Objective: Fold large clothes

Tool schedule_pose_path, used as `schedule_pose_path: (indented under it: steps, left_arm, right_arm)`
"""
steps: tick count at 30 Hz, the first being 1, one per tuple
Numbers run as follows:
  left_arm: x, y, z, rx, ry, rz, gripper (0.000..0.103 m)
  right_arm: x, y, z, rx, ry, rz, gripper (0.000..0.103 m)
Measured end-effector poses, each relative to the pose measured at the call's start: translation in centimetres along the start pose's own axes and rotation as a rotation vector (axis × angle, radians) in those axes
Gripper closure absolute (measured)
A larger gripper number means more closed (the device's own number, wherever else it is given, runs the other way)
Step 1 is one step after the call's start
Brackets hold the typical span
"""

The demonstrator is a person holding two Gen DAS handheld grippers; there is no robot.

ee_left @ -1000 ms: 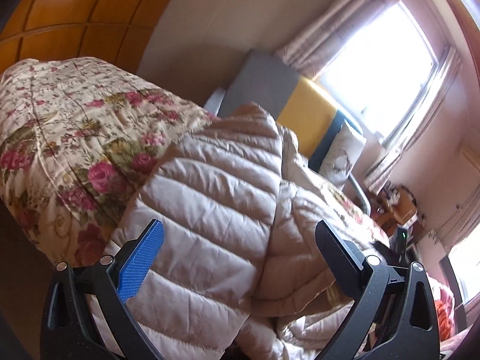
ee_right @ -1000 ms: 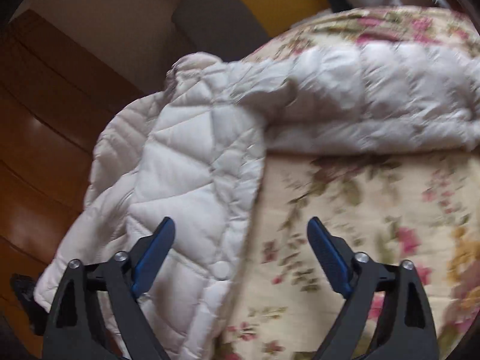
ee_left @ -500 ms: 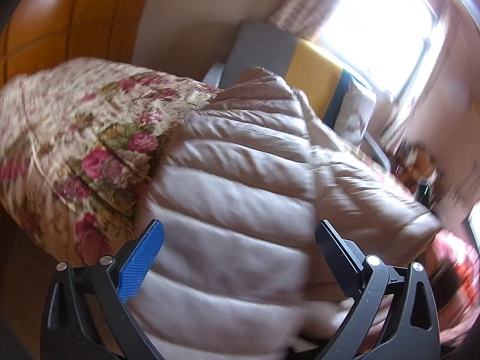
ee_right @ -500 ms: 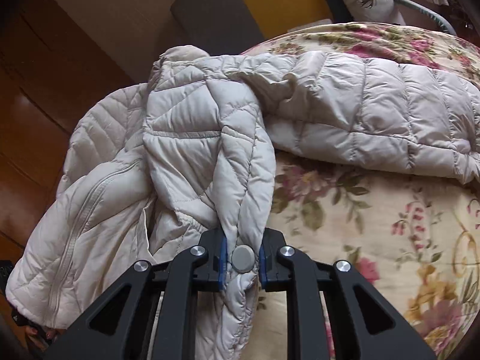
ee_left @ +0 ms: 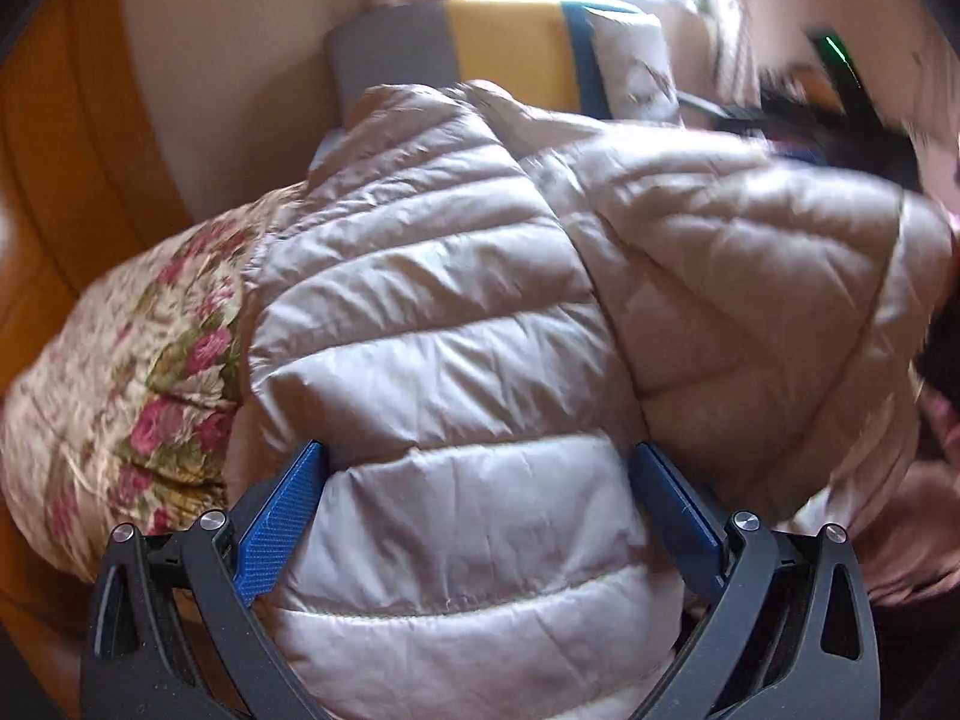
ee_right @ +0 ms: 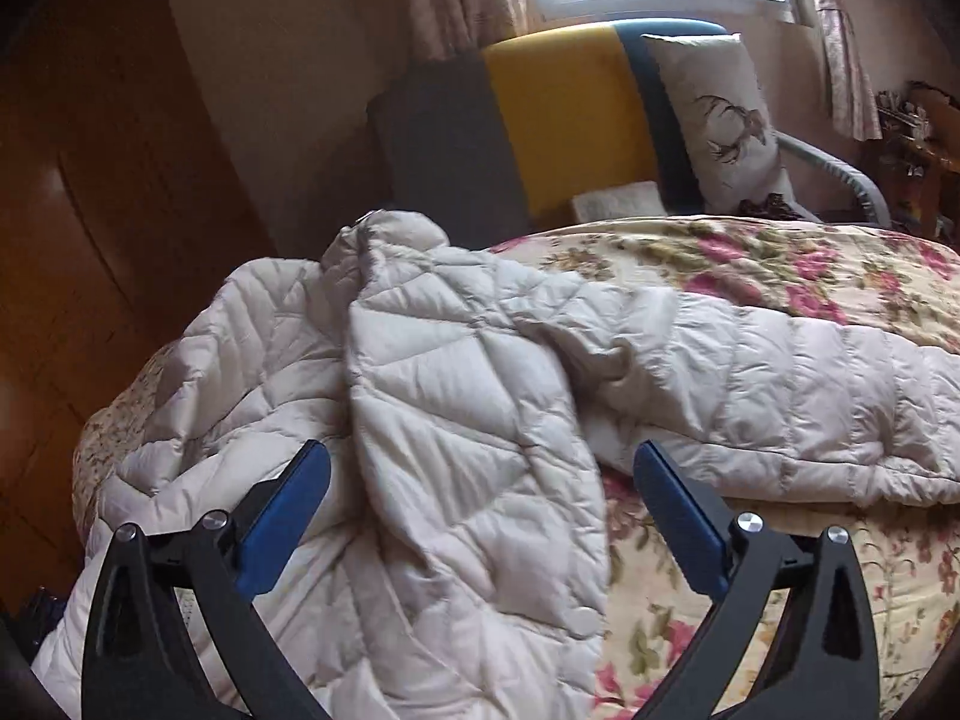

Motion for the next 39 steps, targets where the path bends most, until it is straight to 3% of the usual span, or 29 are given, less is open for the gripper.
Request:
schedule_pose_path:
  steps: [3,4,6,9,11,13,16,21,25,28,30,34,37,39]
  left_arm:
    - [0.8,-1.3,0.0,-0.047,-0.044,-0.004,0.003]
    - [1.0,-1.6,0.1,-0.044,-0.049,-0.007,0.008]
    - [0.9,-1.8,0.4,-0.045,-0.061,-0.003,0.055]
    - [0.1,-1.1,1.7,0.024,-0.022,0.007,0.084]
    - [-1.0,-0.3,3.6,0.095,0.052,0.006,0.088]
    - [-2.7,0.3,7.3,0.16,0.187,0.007,0.088]
    - [-5.0,0.4,13.1,0.186,0.363,-0.026,0.089]
    - [-7.3,-1.9,26.0,0.03,0.575,-0.077,0.089]
    - [-7.4,-6.2,34.0,-0.084,0.688,-0.043,0.089]
    - [-6.1,-10.6,39.4,-0.137,0.808,0.025,0.089]
    - [-5.2,-12.6,40.8,-0.14,0.862,0.064,0.089]
    - [-3.9,-17.0,43.0,-0.234,0.837,0.121,0.089]
    - [-1.2,-19.3,45.3,-0.264,0.964,0.22,0.092]
    - [0.3,-19.7,47.0,-0.261,1.049,0.235,0.092]
  right_arm:
    - [1.9,-3.5,0.7,0.042,0.053,0.064,0.002]
    - [2.9,-4.4,0.4,0.079,0.077,0.095,0.002]
    - [4.7,-6.1,-0.4,0.156,0.129,0.157,0.002]
    - [5.1,-6.4,-0.8,0.173,0.143,0.16,0.002]
    - [5.0,-6.7,-1.3,0.163,0.122,0.166,0.002]
    - [5.4,-6.7,-2.1,0.157,0.093,0.173,0.002]
    - [5.6,-6.7,-2.6,0.138,0.06,0.173,0.002]
    - [5.7,-6.7,-2.3,0.146,0.062,0.171,0.002]
    - [5.9,-6.7,-2.4,0.148,0.066,0.17,0.002]
    - [5.9,-6.8,-2.5,0.142,0.062,0.169,0.002]
    - [5.9,-6.9,-2.6,0.139,0.06,0.172,0.002]
    - [5.9,-7.1,-2.7,0.145,0.069,0.18,0.002]
    - [5.6,-6.9,-2.7,0.142,0.072,0.17,0.002]
    - [5.0,-5.7,-2.4,0.121,0.068,0.124,0.002]
Point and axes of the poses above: each gripper's, at about its wrist camera, not at the fingertips, and y roughly against the way its jaws point, z to its left, x to its underside, the point moved 10 cm from there along -y, roughly the way its jaws point, and after that the axes turned 11 degrees about -x, right-handed, at the moved point
